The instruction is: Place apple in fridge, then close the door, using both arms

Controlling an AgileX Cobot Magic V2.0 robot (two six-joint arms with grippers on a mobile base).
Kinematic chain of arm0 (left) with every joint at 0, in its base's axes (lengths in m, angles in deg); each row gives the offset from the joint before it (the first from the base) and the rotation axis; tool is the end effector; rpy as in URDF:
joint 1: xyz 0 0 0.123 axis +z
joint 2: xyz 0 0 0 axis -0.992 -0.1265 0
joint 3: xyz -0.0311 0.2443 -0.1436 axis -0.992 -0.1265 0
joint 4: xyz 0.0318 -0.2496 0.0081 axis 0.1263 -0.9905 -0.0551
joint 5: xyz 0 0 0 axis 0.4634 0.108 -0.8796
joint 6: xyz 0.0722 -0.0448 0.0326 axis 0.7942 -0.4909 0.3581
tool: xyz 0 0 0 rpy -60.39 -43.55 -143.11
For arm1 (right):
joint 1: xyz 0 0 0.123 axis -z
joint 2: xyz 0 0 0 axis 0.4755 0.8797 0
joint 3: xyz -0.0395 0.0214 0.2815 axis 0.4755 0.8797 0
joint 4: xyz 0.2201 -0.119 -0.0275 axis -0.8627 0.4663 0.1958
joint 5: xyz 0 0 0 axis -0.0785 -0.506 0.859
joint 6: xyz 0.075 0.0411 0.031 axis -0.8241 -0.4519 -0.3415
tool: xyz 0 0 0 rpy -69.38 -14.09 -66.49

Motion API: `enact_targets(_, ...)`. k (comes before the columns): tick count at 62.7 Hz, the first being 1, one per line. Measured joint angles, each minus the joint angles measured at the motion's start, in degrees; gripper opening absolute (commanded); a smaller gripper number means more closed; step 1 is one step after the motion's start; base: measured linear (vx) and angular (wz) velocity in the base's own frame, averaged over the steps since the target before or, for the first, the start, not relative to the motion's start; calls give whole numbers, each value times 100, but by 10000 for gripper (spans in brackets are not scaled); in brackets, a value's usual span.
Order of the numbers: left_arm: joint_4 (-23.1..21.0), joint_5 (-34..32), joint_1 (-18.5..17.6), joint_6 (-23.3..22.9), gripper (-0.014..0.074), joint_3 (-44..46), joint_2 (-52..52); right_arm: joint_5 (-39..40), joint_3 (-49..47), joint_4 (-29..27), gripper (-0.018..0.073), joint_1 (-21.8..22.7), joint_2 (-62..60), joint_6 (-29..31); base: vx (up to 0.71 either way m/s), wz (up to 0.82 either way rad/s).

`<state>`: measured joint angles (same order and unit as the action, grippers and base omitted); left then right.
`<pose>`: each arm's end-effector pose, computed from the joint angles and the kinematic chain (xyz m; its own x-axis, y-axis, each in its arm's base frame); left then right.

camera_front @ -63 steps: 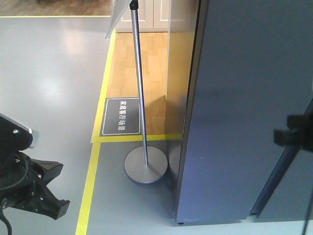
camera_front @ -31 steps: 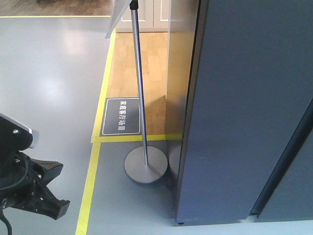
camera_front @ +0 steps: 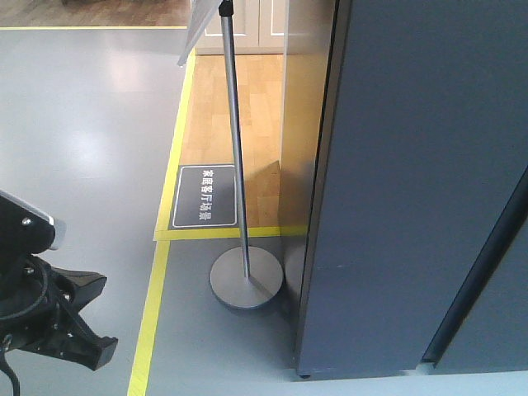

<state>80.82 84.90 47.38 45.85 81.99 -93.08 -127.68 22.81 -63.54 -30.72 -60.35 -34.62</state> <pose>0.1591 -0.0949 0.2756 -0.5850 0.3189 -0.7457 0.4292 0.9019 0.0491 0.0206 0.0043 0.2990 -0.5976 -0.0814 -0.7977 -0.1044 0.9943 -0.0232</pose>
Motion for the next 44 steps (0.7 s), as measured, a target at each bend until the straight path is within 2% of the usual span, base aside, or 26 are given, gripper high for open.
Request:
enact_targets(19,0,0,0,0,-6,0,0,-799,0,-258,-3,0,-162,0,0,0)
enact_targets(37,0,0,0,0,-6,0,0,-922,0,-263,-3,0,-168,0,0,0)
enact_targets(44,-145,6,6,18,-6,0,113,-926,0,-270,-3,0,-168,0,0,0)
